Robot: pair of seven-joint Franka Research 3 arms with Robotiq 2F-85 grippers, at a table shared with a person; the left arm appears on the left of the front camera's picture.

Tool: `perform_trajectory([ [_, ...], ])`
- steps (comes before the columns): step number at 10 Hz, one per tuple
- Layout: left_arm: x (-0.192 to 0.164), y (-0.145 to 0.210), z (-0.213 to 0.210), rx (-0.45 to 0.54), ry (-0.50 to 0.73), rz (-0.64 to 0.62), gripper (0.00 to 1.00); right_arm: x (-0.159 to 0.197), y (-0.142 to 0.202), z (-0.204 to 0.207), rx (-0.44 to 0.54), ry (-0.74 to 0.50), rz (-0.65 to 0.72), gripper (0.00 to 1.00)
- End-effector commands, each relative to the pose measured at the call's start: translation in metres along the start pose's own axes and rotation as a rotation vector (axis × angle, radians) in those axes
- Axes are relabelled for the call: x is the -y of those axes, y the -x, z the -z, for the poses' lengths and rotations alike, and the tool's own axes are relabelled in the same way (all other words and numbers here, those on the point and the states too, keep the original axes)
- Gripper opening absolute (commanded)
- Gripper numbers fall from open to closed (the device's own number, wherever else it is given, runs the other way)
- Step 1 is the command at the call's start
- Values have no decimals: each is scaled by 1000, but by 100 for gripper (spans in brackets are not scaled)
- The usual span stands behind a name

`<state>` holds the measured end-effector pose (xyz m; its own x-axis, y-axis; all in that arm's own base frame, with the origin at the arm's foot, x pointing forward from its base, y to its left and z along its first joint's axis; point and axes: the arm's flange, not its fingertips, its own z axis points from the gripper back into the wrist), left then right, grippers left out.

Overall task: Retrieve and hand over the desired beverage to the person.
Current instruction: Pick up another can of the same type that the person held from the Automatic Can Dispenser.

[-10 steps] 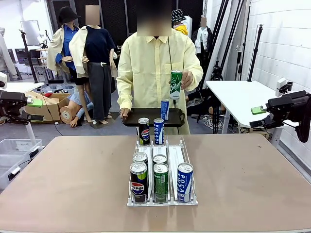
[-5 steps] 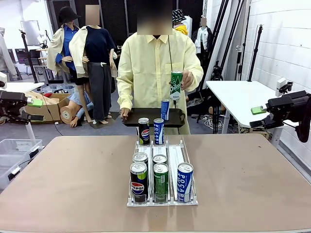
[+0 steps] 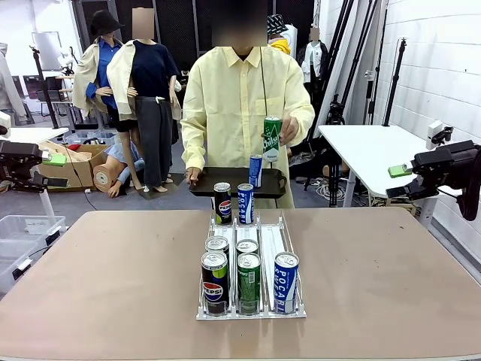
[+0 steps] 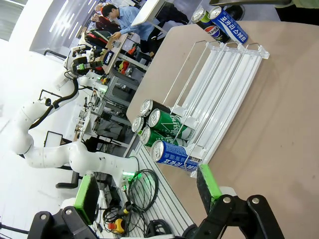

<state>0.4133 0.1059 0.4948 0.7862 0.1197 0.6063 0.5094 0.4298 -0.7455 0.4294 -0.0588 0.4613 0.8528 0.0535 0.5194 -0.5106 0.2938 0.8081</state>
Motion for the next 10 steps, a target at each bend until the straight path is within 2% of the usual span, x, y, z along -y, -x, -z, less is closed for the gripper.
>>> perform_trajectory([
  [1,2,0,-2,8,15,-1,100,-7,-7,-4,-17,7,-17,100],
  [2,2,0,-2,8,15,-1,100,-13,-12,-6,-64,-6,-30,100],
  [6,2,0,-2,8,15,-1,100,-36,-23,-16,-91,12,-87,100],
  [10,2,0,-2,8,15,-1,100,-36,-24,-23,-118,5,-96,100],
])
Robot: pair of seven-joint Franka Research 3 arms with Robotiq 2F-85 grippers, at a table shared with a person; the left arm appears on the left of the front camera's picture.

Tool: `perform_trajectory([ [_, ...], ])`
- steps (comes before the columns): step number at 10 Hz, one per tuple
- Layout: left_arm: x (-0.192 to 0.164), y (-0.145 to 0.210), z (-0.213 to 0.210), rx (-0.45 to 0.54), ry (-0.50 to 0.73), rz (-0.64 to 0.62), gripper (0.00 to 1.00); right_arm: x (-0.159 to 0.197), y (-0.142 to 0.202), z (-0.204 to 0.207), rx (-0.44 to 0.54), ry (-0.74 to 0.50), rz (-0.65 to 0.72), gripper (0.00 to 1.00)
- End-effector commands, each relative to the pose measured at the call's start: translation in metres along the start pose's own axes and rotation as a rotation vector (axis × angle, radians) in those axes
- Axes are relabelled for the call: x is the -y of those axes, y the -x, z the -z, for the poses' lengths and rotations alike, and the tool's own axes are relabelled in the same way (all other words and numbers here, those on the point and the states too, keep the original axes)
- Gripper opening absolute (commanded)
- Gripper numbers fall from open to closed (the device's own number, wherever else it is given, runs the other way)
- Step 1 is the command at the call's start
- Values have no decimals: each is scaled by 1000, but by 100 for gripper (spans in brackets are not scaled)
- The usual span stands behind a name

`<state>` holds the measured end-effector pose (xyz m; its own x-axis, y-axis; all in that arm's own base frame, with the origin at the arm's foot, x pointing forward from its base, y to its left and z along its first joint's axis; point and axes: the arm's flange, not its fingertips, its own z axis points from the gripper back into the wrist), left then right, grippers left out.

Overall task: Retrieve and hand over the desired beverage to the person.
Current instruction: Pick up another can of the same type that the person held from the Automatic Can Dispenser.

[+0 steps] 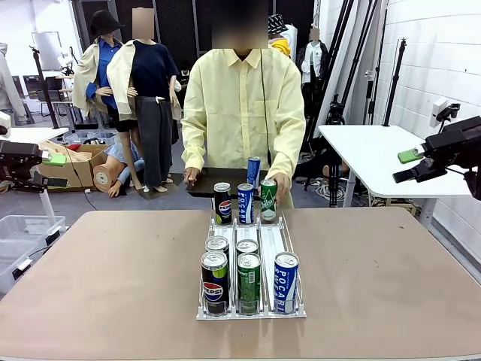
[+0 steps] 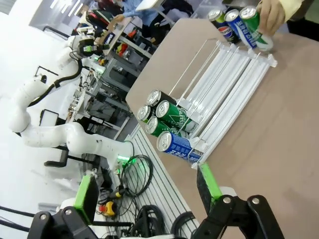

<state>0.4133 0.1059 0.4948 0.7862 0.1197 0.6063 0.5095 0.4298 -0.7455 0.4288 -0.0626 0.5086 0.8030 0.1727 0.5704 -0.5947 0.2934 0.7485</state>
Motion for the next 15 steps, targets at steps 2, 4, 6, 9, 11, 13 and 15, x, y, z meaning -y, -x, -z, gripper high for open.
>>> perform_trajectory([
  [2,2,0,-2,8,15,-1,100,-1,-1,0,6,0,-3,100],
  [4,2,0,-2,8,15,-1,100,-1,-1,0,6,0,-3,100],
  [6,2,0,-2,8,15,-1,100,-1,-1,0,6,0,-3,100],
  [9,2,0,-2,8,15,-1,100,-1,-1,0,6,0,-3,100],
  [11,2,0,-2,8,15,-1,100,-1,-1,0,6,0,-3,100],
  [13,2,0,-2,8,15,-1,100,-1,-1,0,6,0,-3,100],
  [15,2,0,-2,8,15,-1,100,-1,-1,0,6,0,-3,100],
])
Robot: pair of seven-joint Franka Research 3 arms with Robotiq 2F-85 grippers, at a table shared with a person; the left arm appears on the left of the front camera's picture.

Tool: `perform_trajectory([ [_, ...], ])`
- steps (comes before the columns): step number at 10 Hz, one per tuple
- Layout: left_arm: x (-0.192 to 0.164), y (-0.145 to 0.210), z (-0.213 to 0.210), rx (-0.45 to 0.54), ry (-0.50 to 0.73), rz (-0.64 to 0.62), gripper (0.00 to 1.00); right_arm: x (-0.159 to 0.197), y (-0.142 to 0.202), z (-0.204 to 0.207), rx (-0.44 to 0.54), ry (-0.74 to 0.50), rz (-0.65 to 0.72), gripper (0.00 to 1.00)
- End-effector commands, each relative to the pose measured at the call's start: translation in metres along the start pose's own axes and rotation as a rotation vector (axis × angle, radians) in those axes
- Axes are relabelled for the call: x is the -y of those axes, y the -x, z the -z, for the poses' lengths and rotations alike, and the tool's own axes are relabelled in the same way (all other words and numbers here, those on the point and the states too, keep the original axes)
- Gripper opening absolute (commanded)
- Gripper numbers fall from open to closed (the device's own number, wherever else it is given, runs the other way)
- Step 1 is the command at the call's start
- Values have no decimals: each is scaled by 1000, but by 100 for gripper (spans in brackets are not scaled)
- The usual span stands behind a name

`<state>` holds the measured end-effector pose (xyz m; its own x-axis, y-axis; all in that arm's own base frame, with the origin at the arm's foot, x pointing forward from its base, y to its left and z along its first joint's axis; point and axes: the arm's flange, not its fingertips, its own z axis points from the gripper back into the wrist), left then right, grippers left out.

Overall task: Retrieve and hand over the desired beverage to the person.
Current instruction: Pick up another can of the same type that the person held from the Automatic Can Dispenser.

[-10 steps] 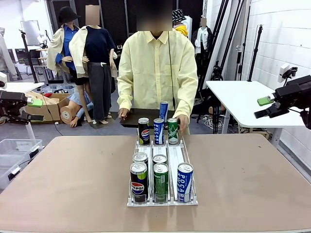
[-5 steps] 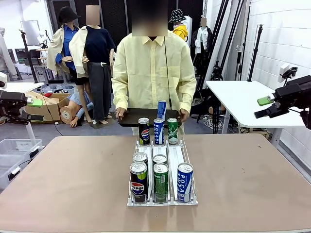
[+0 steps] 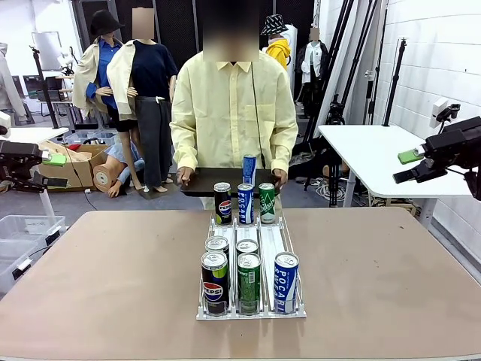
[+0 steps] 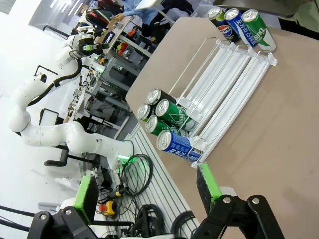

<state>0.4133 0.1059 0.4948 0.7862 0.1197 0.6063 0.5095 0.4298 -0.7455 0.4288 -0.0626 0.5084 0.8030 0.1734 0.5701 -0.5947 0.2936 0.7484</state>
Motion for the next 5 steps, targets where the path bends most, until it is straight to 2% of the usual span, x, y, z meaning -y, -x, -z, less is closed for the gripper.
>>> perform_trajectory([
  [1,2,0,-2,8,15,-1,100,-1,-1,0,6,0,-2,100],
  [4,0,0,0,0,0,0,100,-1,-1,0,6,0,-2,100],
  [5,11,-4,12,-33,25,3,100,-1,-1,0,6,0,-2,100],
])
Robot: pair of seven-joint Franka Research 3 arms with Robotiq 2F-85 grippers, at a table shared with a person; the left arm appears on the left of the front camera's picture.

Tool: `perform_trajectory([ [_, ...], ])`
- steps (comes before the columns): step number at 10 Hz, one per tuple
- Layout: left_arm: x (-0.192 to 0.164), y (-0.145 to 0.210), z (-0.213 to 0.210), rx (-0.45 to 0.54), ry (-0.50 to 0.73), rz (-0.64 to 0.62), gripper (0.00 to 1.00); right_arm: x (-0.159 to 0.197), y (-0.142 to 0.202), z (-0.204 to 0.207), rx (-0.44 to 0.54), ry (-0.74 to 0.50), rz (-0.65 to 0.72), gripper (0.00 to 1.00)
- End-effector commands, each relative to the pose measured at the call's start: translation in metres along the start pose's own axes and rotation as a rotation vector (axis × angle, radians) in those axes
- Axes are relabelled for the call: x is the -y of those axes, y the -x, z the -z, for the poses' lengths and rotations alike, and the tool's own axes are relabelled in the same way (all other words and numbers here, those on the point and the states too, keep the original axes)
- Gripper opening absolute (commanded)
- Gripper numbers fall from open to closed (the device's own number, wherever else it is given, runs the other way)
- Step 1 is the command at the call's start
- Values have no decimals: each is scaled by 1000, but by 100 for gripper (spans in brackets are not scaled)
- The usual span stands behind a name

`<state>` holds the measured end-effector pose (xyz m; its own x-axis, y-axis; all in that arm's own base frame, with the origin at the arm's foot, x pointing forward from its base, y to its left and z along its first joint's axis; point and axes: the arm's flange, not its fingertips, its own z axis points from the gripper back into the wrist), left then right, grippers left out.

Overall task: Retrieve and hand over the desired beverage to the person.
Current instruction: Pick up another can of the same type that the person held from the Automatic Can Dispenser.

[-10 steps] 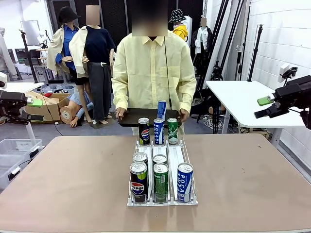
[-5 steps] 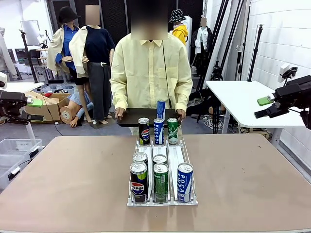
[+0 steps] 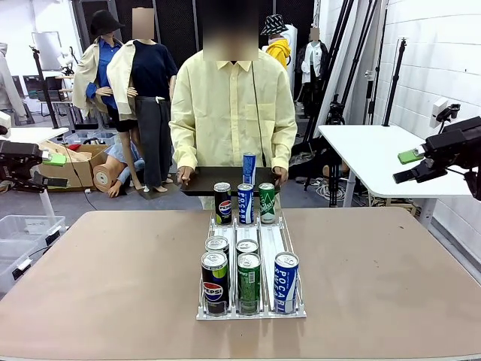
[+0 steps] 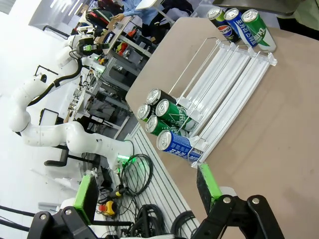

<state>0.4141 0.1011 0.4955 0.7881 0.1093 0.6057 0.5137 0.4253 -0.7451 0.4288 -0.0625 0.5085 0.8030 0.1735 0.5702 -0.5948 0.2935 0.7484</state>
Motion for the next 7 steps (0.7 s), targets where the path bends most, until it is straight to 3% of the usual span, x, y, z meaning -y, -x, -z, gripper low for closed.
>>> perform_trajectory([
  [1,27,-11,21,-89,6,-7,100,-1,-1,0,6,0,-2,100],
  [4,82,-17,85,-261,-59,34,100,-1,-1,0,6,0,-2,100],
  [7,145,-4,163,-424,-240,103,100,-1,-1,0,6,0,-2,100],
])
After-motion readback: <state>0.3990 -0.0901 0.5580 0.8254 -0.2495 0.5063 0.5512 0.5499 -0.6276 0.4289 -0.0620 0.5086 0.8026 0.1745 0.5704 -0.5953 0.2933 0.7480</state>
